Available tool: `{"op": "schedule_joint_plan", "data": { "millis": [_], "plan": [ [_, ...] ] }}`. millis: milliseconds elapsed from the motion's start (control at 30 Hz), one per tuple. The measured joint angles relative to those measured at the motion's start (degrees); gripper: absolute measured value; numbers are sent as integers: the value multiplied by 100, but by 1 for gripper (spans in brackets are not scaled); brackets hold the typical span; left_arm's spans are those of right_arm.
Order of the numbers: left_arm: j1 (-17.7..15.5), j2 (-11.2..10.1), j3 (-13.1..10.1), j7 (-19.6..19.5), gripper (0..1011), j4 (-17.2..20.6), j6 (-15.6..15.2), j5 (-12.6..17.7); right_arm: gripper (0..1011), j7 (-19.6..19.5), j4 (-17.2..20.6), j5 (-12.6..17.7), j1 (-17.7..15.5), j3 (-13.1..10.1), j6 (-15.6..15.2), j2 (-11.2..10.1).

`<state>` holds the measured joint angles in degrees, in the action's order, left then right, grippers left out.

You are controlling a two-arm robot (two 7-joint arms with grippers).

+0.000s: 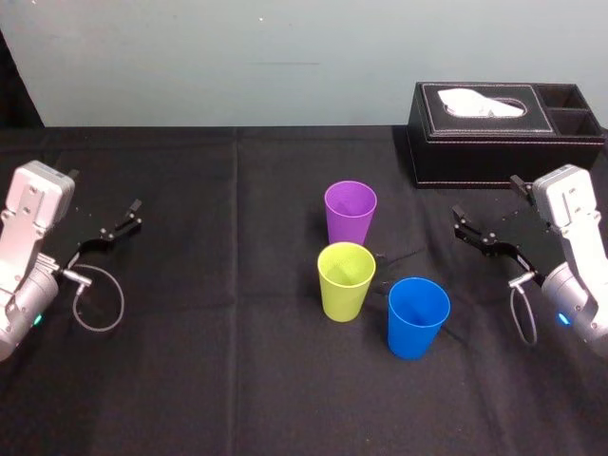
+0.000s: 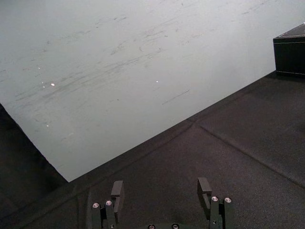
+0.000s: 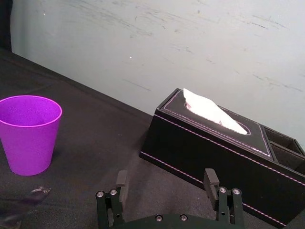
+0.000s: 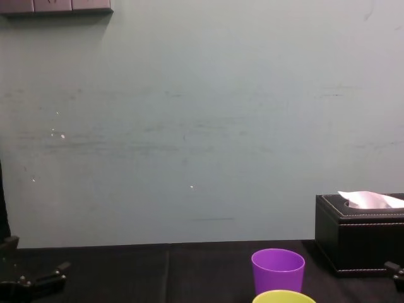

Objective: Stack the three plastic cups sequentially using one hand.

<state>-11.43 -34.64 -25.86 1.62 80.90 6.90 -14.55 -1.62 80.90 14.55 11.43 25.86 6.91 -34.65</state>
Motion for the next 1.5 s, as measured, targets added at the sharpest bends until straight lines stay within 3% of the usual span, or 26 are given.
{"op": "schedule_joint_plan", "data": {
  "millis": [1367, 1500],
  "plan": [
    [0, 0, 0, 0, 1011, 0, 0, 0, 1002, 0, 0, 0, 0, -1, 0, 0],
    [0, 0, 0, 0, 1011, 0, 0, 0, 1002, 38, 2, -28, -42, -62, 103, 22]
  ]
}}
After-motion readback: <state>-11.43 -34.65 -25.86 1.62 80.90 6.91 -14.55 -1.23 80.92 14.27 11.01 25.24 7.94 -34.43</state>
